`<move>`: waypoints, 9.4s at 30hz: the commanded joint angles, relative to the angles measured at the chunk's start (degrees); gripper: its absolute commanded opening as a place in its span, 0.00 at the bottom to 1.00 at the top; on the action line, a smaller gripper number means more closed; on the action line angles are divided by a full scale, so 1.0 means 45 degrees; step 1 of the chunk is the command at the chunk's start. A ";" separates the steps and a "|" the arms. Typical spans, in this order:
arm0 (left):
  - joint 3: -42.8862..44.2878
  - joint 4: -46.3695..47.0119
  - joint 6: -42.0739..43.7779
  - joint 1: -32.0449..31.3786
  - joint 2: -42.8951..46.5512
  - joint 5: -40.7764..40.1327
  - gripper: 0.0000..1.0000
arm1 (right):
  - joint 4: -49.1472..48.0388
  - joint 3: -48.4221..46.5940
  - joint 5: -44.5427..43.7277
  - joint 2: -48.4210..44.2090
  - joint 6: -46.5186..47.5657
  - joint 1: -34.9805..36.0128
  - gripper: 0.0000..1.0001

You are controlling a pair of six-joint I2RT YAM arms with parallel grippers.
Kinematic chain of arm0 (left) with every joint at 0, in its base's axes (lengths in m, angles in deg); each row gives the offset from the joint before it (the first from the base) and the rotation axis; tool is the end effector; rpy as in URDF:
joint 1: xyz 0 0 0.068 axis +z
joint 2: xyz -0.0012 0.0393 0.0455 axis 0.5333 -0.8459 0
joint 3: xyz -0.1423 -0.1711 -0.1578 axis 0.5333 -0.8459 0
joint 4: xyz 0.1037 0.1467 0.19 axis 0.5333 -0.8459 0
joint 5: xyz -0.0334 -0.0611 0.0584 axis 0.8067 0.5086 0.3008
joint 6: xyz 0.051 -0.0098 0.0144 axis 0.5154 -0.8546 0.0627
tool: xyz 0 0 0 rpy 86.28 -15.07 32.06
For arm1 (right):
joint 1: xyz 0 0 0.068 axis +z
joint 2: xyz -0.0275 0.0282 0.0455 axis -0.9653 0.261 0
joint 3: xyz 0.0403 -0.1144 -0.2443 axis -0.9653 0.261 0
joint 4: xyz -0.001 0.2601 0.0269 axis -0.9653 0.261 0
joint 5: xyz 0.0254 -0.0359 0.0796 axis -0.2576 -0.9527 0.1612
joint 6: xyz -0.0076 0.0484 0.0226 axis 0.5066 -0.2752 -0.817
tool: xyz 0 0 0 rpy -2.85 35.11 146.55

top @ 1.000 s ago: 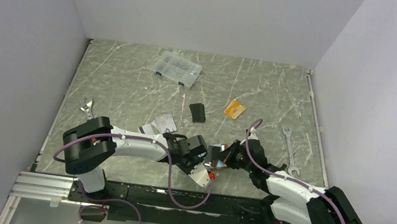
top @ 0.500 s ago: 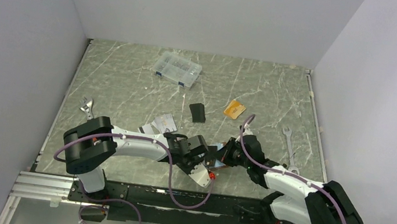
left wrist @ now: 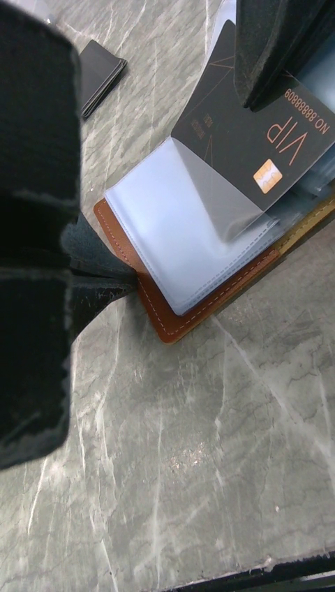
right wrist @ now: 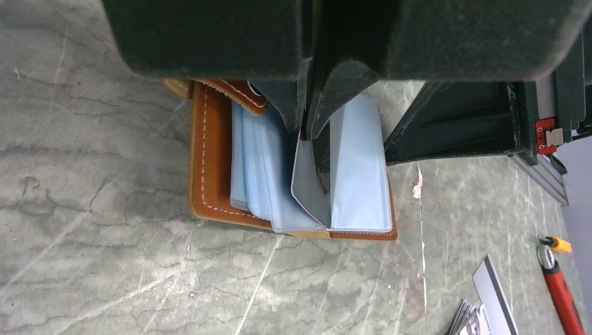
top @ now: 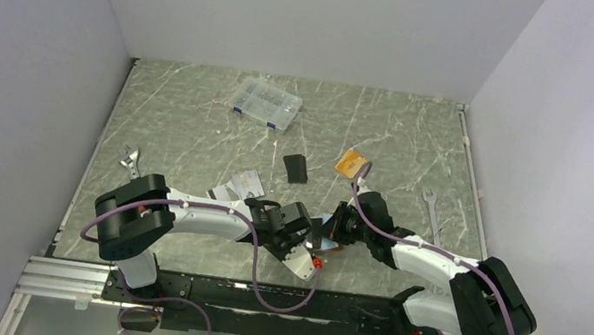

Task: Put the credit cards into the card holder
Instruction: Insert the credit card into the card holder, then move the credit card to the center of the board.

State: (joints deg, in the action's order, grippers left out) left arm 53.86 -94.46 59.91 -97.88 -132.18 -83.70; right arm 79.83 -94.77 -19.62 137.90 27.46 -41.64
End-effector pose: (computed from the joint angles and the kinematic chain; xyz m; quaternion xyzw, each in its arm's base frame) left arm 0.1266 -0.2836 0.1527 0.8610 0.4609 -0.0368 0.2120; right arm 0.1726 0.1238 0.1369 0.0205 0.9083 0.3371 0.2469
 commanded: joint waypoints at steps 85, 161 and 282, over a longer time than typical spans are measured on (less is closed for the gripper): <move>-0.1301 -0.0735 0.0081 0.0169 -0.0569 0.1008 0.00 | 0.2085 -0.3322 -0.0872 0.2863 -0.0944 0.3211 0.34; 1.4524 -0.0977 -1.2874 0.7184 -0.6584 0.3985 0.85 | 0.2365 -0.8047 -0.2120 0.5985 0.1017 -0.5927 0.87; 1.1490 -0.0114 -1.0970 0.5725 -0.7313 0.2221 0.70 | -0.3023 -0.1706 -0.1158 0.5020 -0.6668 -0.4475 0.56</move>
State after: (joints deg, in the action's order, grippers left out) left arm 101.86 -94.62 10.32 -71.28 -164.05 -71.92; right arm 64.70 -106.18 -17.69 160.92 0.69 -61.90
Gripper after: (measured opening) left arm 0.701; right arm 0.575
